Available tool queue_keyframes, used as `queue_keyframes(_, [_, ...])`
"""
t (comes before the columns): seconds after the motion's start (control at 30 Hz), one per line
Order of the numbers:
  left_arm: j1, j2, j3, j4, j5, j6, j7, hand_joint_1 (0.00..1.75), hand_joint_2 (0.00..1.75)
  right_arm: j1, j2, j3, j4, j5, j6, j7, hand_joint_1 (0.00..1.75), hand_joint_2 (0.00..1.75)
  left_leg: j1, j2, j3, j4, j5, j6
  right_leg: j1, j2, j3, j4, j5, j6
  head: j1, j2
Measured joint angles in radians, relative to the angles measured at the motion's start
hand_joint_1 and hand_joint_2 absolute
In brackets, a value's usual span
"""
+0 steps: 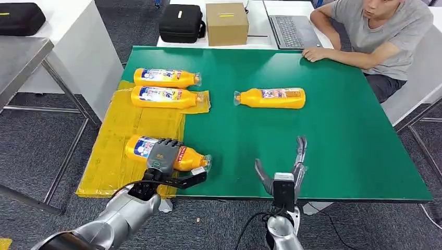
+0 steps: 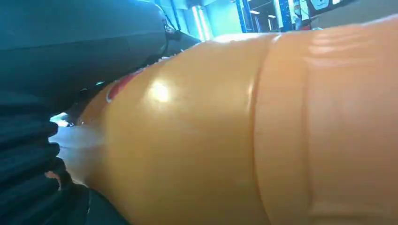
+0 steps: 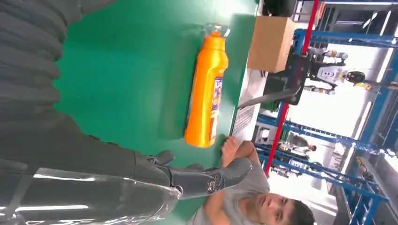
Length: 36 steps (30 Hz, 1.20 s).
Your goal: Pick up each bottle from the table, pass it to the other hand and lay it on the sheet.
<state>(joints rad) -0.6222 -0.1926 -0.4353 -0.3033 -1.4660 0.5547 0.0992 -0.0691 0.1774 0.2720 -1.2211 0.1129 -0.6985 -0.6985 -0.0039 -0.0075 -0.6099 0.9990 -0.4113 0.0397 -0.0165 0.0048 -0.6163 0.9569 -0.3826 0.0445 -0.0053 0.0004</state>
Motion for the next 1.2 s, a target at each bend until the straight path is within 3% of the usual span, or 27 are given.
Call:
queue_keyframes(0.9, [0.014,-0.068,0.144,-0.001,0.158,0.02,-0.121,0.0,1.75,-0.017,-0.014,0.005,0.021,0.052,0.0,0.0,0.0,1.75,0.0,0.0,0.0,0.0,0.0,0.0,0.0,0.0,0.0,0.0,0.0,0.0,0.0,0.0])
queue_keyframes(0.93, [0.015,-0.069,0.145,-0.001,0.158,0.02,-0.121,0.0,0.0,-0.017,-0.014,0.004,0.021,0.052,0.0,0.0,0.0,1.75,0.0,0.0,0.0,0.0,0.0,0.0,0.0,0.0,0.0,0.0,0.0,0.0,0.0,0.0])
queue_keyframes(1.2, [0.016,-0.073,0.145,-0.002,0.156,0.021,-0.123,0.0,0.0,-0.017,-0.014,0.002,0.021,0.053,0.0,0.0,0.0,1.75,0.0,-0.001,0.0,0.0,0.0,0.0,0.0,0.0,0.0,0.0,0.0,0.0,0.0,0.0])
